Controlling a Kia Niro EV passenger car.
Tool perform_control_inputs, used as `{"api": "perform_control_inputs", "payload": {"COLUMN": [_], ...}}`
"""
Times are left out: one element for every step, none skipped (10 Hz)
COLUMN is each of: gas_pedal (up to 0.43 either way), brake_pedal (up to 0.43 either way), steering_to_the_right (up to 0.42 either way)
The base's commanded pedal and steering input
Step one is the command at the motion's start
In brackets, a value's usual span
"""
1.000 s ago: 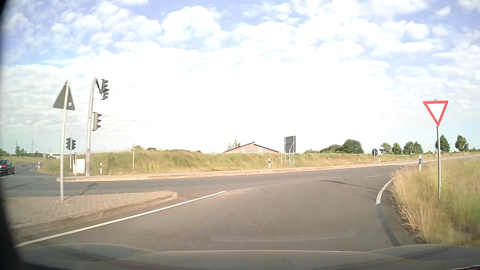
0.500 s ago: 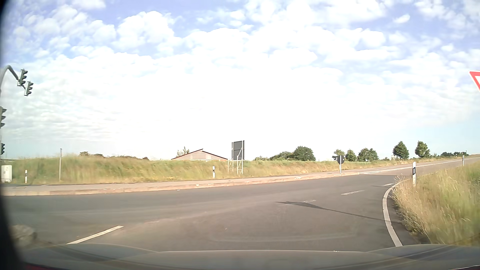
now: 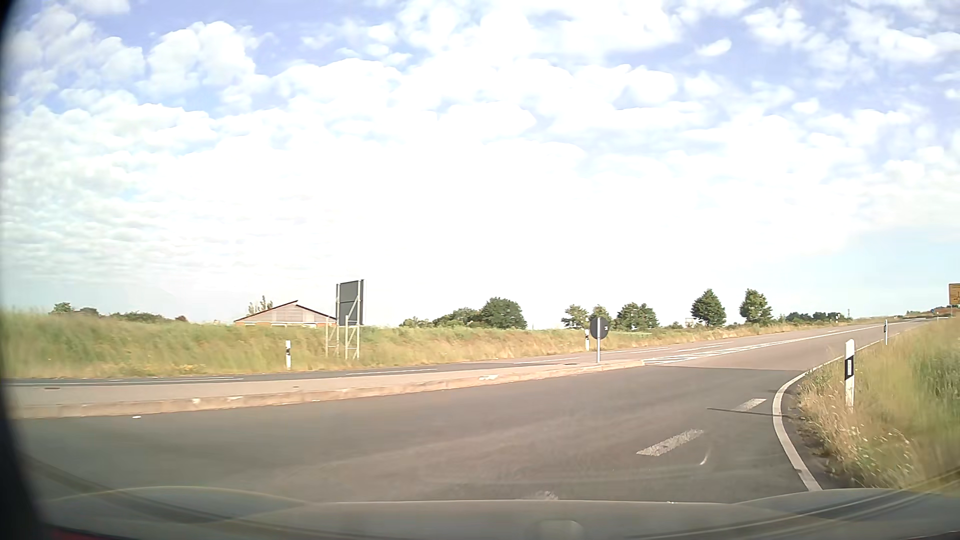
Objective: Follow the waypoints while adhering to traffic rules and regulations
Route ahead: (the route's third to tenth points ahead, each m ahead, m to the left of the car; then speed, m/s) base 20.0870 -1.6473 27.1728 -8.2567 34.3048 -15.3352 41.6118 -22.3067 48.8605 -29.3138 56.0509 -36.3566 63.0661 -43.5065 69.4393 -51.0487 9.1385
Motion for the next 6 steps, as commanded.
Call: {"api": "perform_control_inputs", "payload": {"gas_pedal": [0.209,0.22,0.22,0.22,0.228,0.228], "brake_pedal": [0.03,0.03,0.03,0.03,0.03,0.03], "steering_to_the_right": [0.179,0.179,0.178,0.174,0.168,0.168]}}
